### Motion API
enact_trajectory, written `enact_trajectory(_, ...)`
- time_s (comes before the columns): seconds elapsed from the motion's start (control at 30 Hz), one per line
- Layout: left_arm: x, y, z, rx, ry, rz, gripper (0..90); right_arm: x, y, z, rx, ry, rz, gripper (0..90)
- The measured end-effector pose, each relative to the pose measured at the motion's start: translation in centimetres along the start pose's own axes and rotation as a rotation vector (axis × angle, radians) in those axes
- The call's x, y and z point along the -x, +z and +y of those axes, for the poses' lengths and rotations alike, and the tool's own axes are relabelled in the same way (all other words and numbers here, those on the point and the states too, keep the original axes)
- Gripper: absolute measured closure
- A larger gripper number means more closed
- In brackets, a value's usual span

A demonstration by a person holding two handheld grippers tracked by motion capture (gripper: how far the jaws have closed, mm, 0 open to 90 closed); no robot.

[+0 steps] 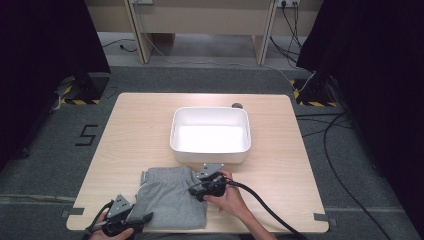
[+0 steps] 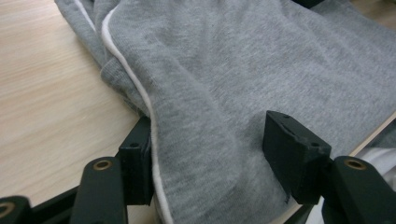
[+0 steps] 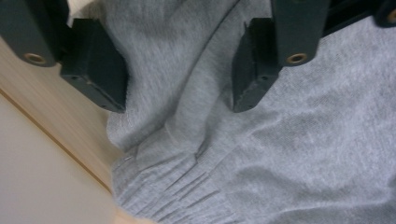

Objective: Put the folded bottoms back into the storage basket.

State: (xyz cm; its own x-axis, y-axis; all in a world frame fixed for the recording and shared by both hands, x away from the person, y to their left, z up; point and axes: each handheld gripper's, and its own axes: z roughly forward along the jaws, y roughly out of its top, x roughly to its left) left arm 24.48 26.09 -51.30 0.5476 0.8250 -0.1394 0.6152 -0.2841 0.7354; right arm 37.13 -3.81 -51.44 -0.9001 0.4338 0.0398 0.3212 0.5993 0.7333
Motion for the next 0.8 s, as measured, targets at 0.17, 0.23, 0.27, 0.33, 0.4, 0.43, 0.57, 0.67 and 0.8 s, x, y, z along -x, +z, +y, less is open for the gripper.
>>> enact_trajectory(0.17, 1.0, 1.4, 1.1, -0.004, 0.024, -0.035, 39.0, 0.8, -1.4, -1.4, 0.011, 0.012, -0.020, 42.2)
enact_trajectory(0.23, 1.5, 2.2, 1.7, -0.010, 0.039, -0.051, 38.8, 1.0, -2.1, -2.0, 0.009, 0.019, -0.047, 42.2)
enact_trajectory(0.27, 1.6, 2.4, 2.0, -0.011, 0.042, -0.055, 38.8, 1.2, -2.6, -2.4, 0.012, 0.026, -0.059, 42.1)
enact_trajectory(0.33, 2.0, 3.0, 2.5, -0.016, 0.053, -0.065, 38.6, 1.6, -3.3, -3.0, 0.012, 0.034, -0.075, 41.5)
enact_trajectory(0.4, 2.6, 3.7, 3.0, -0.015, 0.060, -0.074, 38.6, 1.9, -3.8, -3.4, 0.011, 0.048, -0.086, 41.0)
enact_trajectory(0.43, 2.8, 3.9, 3.1, -0.018, 0.067, -0.077, 38.4, 2.2, -4.4, -3.9, 0.010, 0.059, -0.102, 40.5)
enact_trajectory(0.57, 3.7, 4.7, 3.7, -0.020, 0.083, -0.091, 38.0, 2.6, -5.2, -4.6, 0.011, 0.073, -0.115, 39.8)
enact_trajectory(0.67, 4.2, 5.1, 4.0, -0.020, 0.092, -0.101, 37.4, 2.9, -5.9, -5.3, 0.016, 0.086, -0.126, 39.3)
enact_trajectory(0.8, 4.3, 5.0, 4.0, -0.022, 0.080, -0.110, 33.9, 3.2, -6.2, -5.7, 0.026, 0.099, -0.123, 37.8)
